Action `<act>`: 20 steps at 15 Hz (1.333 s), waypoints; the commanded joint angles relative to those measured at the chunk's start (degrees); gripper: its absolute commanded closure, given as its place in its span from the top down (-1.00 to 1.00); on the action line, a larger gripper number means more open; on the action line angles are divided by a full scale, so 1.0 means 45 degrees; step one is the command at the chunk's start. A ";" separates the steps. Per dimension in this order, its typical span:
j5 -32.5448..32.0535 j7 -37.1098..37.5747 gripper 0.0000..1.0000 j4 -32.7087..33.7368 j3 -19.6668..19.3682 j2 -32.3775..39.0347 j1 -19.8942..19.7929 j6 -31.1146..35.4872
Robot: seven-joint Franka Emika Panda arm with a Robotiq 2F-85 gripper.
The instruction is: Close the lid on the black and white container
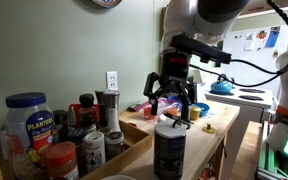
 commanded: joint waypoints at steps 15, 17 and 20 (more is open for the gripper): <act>-0.1063 0.0564 1.00 0.0118 -0.0182 0.0373 0.0197 0.0766; -0.1158 0.0535 1.00 0.0180 -0.0195 0.0471 0.0210 0.0705; -0.1177 0.0474 1.00 0.0273 -0.0195 0.0597 0.0226 0.0723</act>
